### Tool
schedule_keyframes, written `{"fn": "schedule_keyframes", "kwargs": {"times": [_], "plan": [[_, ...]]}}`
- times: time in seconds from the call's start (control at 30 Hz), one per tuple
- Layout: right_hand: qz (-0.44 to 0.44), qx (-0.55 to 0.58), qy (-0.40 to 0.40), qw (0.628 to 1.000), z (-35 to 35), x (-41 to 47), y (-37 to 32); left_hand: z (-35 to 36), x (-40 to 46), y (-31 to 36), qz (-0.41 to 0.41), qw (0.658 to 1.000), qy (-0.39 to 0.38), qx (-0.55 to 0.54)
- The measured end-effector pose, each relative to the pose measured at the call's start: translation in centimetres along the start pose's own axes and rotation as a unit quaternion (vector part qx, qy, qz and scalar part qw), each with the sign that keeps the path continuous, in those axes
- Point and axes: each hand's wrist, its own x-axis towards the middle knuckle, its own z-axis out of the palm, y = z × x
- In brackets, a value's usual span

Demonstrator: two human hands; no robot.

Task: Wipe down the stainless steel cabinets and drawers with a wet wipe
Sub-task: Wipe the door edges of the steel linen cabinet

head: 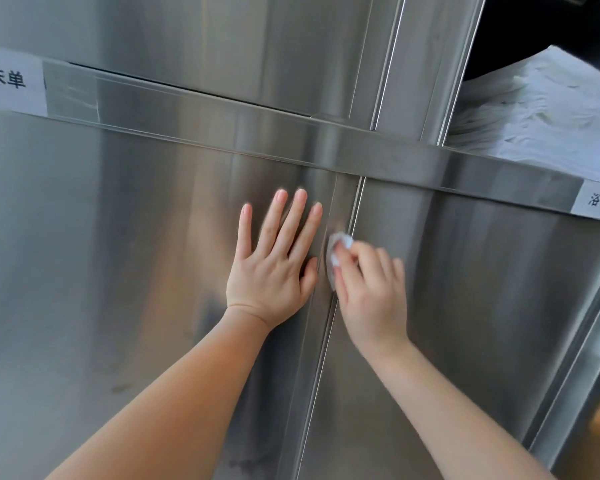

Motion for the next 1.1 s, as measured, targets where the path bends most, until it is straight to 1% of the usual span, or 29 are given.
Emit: {"fn": "schedule_keyframes", "kwargs": {"times": [0.07,0.2,0.27,0.37,0.47,0.57,0.67,0.77,0.83,0.93,1.03,1.1], "plan": [[-0.006,0.011,-0.015,1.000,-0.1,-0.5,0.1,0.0,0.0,0.0,-0.001,1.000,0.000,0.001],[0.014,-0.003,0.040,0.999,0.8,5.8,1.7,0.1,0.0,-0.1,0.002,1.000,-0.006,0.003],[0.027,-0.004,0.053,0.998,1.1,6.4,1.7,-0.1,0.1,0.0,0.002,1.000,-0.010,0.002],[0.035,0.009,0.043,0.998,1.2,1.5,0.6,-0.2,0.0,0.1,0.001,1.000,-0.008,0.002],[0.039,0.032,-0.008,0.999,1.3,-7.5,-1.5,0.0,-0.1,0.1,0.000,1.000,-0.011,0.007],[0.068,0.057,-0.058,0.994,1.2,-14.3,-3.8,0.0,-0.1,0.0,0.005,1.000,-0.015,0.018],[0.100,0.080,-0.089,0.988,0.6,-16.1,-4.4,-0.1,-0.2,0.2,0.006,0.999,-0.027,0.024],[0.151,0.143,-0.105,0.973,-0.8,-14.6,-4.0,-0.8,0.0,0.4,0.007,0.999,-0.041,0.017],[0.158,0.175,-0.078,0.969,-1.9,-12.8,-3.5,-1.4,-0.2,0.2,0.009,0.999,-0.038,-0.015],[0.146,0.191,-0.036,0.970,-2.4,-9.9,-2.6,-2.3,-2.2,-0.2,-0.021,0.997,-0.015,-0.067],[0.119,0.176,0.008,0.977,-1.4,-7.0,-2.3,-2.4,-6.7,0.4,-0.024,0.997,-0.005,-0.078],[0.105,0.146,0.031,0.983,0.0,-5.5,-2.5,-2.1,-10.1,1.1,-0.010,0.997,-0.020,-0.077]]}}
